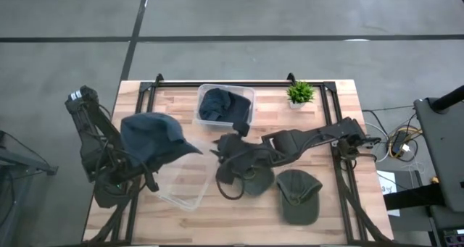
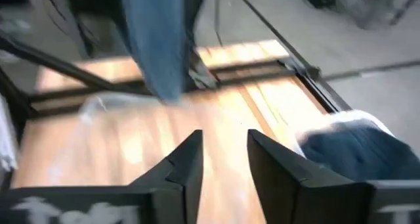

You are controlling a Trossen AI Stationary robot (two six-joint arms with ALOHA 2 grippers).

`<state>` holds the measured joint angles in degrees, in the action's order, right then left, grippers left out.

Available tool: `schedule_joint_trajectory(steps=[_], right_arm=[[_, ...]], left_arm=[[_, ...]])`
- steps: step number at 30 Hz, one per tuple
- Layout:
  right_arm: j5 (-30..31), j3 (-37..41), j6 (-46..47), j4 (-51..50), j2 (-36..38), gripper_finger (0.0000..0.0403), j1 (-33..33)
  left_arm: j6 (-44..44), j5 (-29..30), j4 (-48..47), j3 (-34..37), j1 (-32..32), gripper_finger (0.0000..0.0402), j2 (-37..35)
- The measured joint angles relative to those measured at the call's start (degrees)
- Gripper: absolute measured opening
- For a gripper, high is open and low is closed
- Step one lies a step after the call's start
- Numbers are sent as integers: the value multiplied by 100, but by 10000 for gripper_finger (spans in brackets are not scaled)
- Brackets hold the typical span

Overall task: Pick & Place hat
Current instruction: Put the blue cap into the top transparent bin

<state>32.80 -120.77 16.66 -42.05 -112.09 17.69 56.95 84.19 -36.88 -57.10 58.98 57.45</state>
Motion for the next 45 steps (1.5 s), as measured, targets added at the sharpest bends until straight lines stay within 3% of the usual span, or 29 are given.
schedule_joint_trajectory(steps=[4,8,12,16,22,30,36,45], right_arm=[[23,-89,525,-1170,131,145,7],[51,-89,1080,-2262,318,151,70],[516,-89,1466,-2929,461,145,237],[985,-87,1864,-3393,611,136,442],[1275,-87,2181,-3901,863,128,609],[1289,-85,2239,-4598,1170,129,630],[1387,2,2077,-4801,1523,122,676],[1389,788,2002,-4795,2405,125,721]], left_arm=[[-336,-7,-9,-117,-71,11,-52],[-925,-432,-1,-384,-452,11,-141],[-1213,-768,2,-567,-1044,11,-180],[-906,-818,125,-598,-1661,11,-223],[-785,-1210,1058,-555,-2624,10,-131],[-1115,-2401,2867,-551,-4048,10,641],[-642,-2912,3970,-544,-4872,10,1504],[1289,-2971,4684,-544,-5494,10,2579]])
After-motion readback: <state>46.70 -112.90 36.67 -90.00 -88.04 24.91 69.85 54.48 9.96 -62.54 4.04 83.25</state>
